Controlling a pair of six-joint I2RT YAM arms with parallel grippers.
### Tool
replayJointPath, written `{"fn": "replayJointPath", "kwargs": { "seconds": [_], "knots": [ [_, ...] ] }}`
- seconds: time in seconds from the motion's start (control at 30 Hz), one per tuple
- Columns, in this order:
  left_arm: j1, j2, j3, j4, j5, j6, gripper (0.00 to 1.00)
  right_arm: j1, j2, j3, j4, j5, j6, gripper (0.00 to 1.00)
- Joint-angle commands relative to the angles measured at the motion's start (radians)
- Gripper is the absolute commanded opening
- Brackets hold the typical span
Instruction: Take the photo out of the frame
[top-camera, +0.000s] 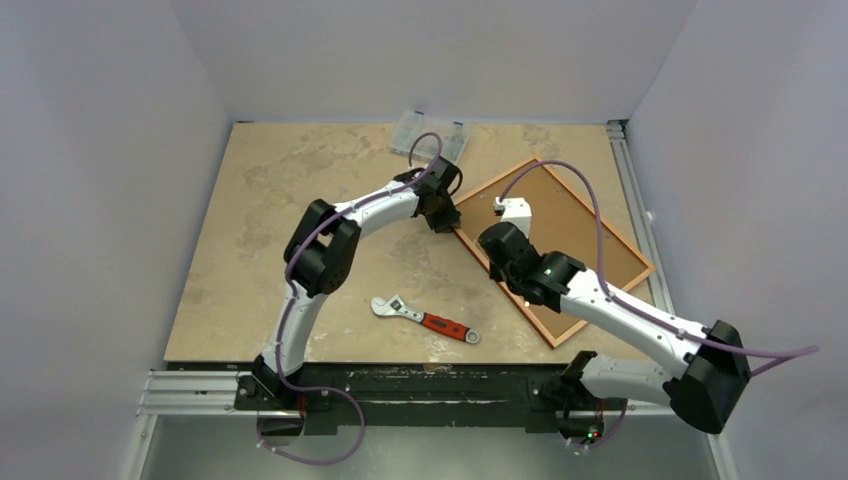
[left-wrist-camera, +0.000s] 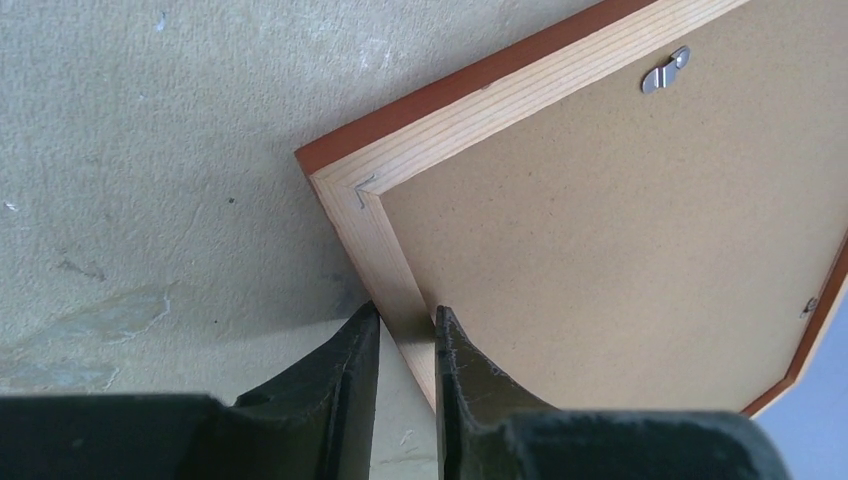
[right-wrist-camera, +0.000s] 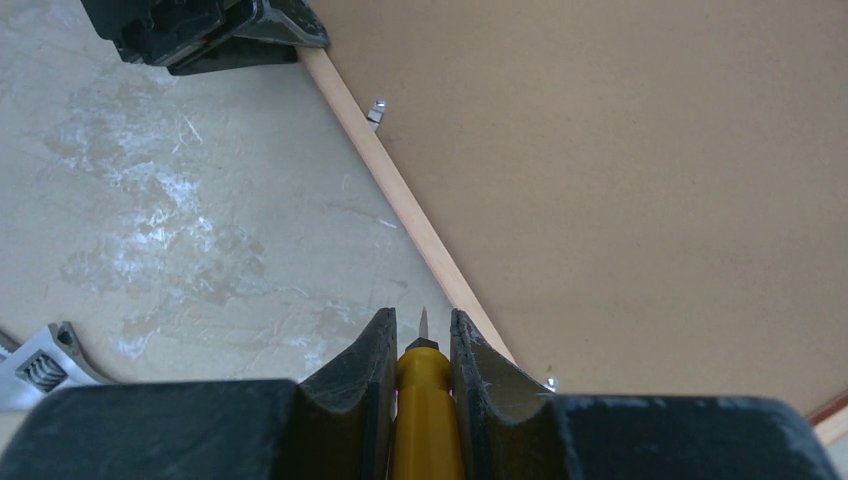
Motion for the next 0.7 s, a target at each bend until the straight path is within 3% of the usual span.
{"fn": "replayJointPath", "kwargs": {
  "seconds": [0.0,0.3,0.67],
  "knots": [
    [-0.003,-0.033,-0.092,0.012,0.101,0.093,0.00,-0.028,0.110,0.075,0.144,-0.014,-0.087,0.00],
    [0.015,-0.043,-0.119,0.027,0.221,0.123,0.00,-0.163,0.305,0.122,0.338,-0.154,-0.211,0.00],
    [0.033,-0.039,-0.120,0.033,0.256,0.117,0.00,-0.205,0.497,0.232,0.443,-0.205,-0.315,0.00]
  ]
}}
